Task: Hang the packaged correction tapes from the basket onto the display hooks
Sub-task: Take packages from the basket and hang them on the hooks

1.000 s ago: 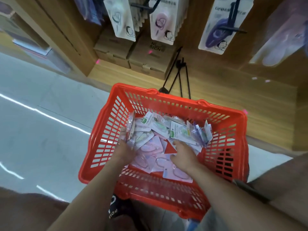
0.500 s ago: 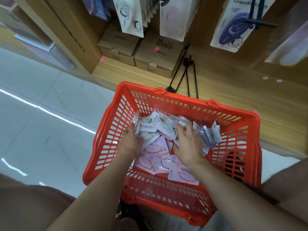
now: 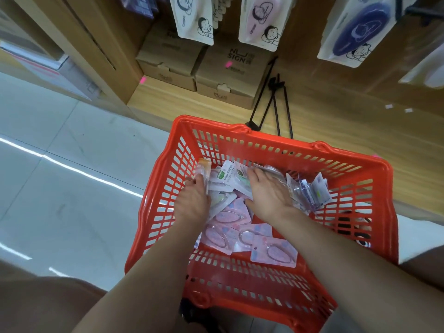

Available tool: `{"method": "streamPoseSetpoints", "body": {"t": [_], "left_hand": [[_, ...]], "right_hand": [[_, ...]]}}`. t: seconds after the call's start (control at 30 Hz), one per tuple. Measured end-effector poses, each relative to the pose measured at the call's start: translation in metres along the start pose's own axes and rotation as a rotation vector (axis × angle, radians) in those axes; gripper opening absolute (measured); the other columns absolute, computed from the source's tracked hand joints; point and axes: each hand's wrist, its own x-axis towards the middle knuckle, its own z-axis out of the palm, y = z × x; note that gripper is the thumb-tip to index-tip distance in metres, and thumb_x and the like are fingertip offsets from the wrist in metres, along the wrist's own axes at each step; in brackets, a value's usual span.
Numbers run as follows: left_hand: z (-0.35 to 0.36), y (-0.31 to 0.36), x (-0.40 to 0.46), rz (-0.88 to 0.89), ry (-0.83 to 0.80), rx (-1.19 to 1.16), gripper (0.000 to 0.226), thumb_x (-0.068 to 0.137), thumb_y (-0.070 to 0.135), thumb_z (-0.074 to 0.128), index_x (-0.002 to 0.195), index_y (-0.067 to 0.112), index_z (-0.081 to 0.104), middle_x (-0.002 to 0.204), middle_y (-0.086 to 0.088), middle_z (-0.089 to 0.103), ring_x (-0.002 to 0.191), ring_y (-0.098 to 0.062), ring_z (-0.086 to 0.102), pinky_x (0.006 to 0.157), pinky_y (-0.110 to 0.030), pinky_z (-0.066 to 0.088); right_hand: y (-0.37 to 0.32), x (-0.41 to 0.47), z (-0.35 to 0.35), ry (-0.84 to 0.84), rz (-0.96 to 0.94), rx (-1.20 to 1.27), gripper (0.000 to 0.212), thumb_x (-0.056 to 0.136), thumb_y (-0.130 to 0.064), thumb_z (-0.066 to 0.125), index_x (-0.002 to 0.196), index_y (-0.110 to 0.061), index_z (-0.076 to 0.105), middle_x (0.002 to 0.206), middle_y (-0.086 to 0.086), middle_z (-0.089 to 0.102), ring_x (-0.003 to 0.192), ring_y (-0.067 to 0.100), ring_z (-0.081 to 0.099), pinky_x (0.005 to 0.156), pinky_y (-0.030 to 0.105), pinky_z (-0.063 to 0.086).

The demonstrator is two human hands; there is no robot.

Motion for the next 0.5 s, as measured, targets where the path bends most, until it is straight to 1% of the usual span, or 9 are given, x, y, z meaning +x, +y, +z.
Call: {"method": "streamPoseSetpoints", "body": {"t": [0.07,0.13,0.2,0.27,0.33,0.4,0.43,0.5], "left_hand": [[0.004,0.001,-0.002,0.005,0.009,0.003,0.061,0.107,0.029,0.053,0.156,0.011,0.022,0.137,-0.016,0.057,0.107,-0.029,0.07,0.082,-0.037,0.059],[0.007,0.002,-0.004,-0.011,0.006,-0.018,0.058,0.108,0.023,0.049,0.156,0.011,0.02,0.13,-0.014,0.061,0.103,-0.027,0.07,0.081,-0.036,0.058],[0.007,0.001,-0.004,-0.033,-0.007,-0.075,0.059,0.106,0.016,0.049,0.156,0.009,0.02,0.129,-0.014,0.063,0.105,-0.029,0.071,0.086,-0.038,0.059],[0.005,-0.001,-0.004,-0.044,-0.01,-0.146,0.06,0.104,0.013,0.052,0.155,0.008,0.022,0.129,-0.015,0.064,0.106,-0.031,0.071,0.091,-0.041,0.06],[0.003,-0.003,-0.006,-0.055,-0.016,-0.169,0.062,0.103,0.015,0.055,0.155,0.008,0.022,0.125,-0.014,0.065,0.105,-0.03,0.071,0.09,-0.041,0.06],[0.001,-0.004,-0.007,-0.07,-0.026,-0.153,0.064,0.103,0.019,0.056,0.155,0.008,0.021,0.121,-0.012,0.064,0.103,-0.028,0.07,0.087,-0.039,0.06],[0.0,-0.005,-0.009,-0.076,-0.032,-0.155,0.064,0.103,0.021,0.057,0.155,0.008,0.022,0.121,-0.012,0.064,0.103,-0.028,0.07,0.086,-0.039,0.06],[0.0,-0.006,-0.013,-0.074,-0.039,-0.179,0.06,0.101,0.02,0.058,0.151,0.009,0.026,0.121,-0.013,0.064,0.105,-0.03,0.07,0.087,-0.042,0.059]], "right_hand": [[-0.006,0.007,0.003,-0.031,0.025,-0.051,0.091,0.093,-0.039,0.075,0.16,-0.009,0.021,0.161,0.011,0.035,0.148,0.028,0.038,0.122,0.037,0.033],[-0.011,0.013,0.007,-0.052,0.044,-0.116,0.093,0.093,-0.035,0.075,0.161,-0.008,0.018,0.16,0.013,0.034,0.146,0.03,0.038,0.122,0.039,0.034],[-0.014,0.016,0.01,-0.053,0.042,-0.203,0.093,0.092,-0.026,0.075,0.161,-0.011,0.016,0.157,0.012,0.035,0.142,0.031,0.039,0.117,0.041,0.039],[-0.013,0.017,0.012,-0.054,0.03,-0.268,0.093,0.087,-0.018,0.077,0.16,-0.011,0.019,0.152,0.011,0.037,0.137,0.031,0.042,0.108,0.042,0.046],[-0.01,0.018,0.014,-0.05,0.024,-0.286,0.085,0.089,-0.016,0.075,0.157,-0.011,0.024,0.148,0.012,0.041,0.134,0.031,0.045,0.099,0.042,0.051],[-0.004,0.017,0.013,-0.033,0.013,-0.268,0.073,0.093,-0.011,0.066,0.155,-0.014,0.029,0.144,0.012,0.046,0.132,0.032,0.048,0.093,0.042,0.053],[-0.001,0.015,0.012,-0.029,0.005,-0.249,0.072,0.091,-0.007,0.063,0.155,-0.015,0.03,0.143,0.012,0.047,0.132,0.033,0.048,0.091,0.042,0.054],[0.006,0.01,0.01,-0.032,-0.01,-0.189,0.071,0.088,-0.004,0.059,0.154,-0.019,0.034,0.144,0.011,0.048,0.133,0.033,0.047,0.094,0.044,0.052]]}}
